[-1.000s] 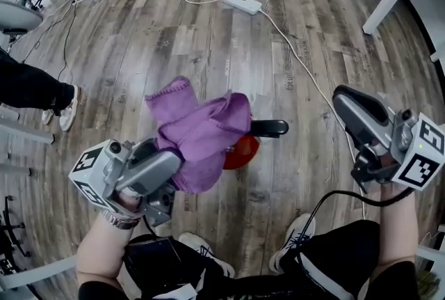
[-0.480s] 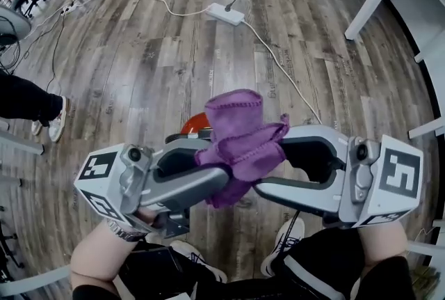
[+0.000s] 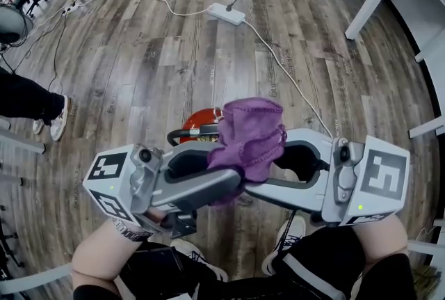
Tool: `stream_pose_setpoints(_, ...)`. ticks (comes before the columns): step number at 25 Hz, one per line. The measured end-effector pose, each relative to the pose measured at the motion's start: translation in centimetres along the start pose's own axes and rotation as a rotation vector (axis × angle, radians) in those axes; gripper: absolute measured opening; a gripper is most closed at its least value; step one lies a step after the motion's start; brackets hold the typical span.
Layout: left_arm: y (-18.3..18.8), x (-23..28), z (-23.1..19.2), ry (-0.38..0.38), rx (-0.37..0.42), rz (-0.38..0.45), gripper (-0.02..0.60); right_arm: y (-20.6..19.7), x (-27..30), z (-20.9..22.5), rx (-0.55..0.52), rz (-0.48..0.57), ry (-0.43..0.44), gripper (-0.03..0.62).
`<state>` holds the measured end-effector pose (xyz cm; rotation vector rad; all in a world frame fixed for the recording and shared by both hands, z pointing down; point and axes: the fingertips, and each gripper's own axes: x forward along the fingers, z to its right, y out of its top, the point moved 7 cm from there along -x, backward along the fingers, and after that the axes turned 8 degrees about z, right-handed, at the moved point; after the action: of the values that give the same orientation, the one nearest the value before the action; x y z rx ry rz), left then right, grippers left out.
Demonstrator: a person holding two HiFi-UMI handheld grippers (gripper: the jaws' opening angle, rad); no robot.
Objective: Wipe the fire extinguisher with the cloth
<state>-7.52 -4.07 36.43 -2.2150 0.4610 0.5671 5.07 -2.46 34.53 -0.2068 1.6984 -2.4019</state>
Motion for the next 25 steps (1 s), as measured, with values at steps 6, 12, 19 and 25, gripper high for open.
stream_pose_setpoints(6,1.4,-0.6,0.2,0.013,0.073,0.030,0.061,1.3,-2.2,1.0,0.034,0.064,-0.023,0.084)
stream_pose_setpoints(12,2.7,-3.4,0.0,0.109,0.209,-0.030,-0.003,3.1,-6.8,5.3,0.097,0.161,-0.136,0.081)
stream_pose_setpoints(19,-0.5,-5.1,-0.3,0.155,0.413,-0.349,-0.003,-2.8,-9.6,8.2,0.209,0.042,-0.249,0.081)
stream_pose_setpoints(25,-0.4,-6.3,-0.6,0.136,0.391,-0.290,-0.002,-11.1,-8.3,9.4,0.520,-0.021,-0.225,0.081)
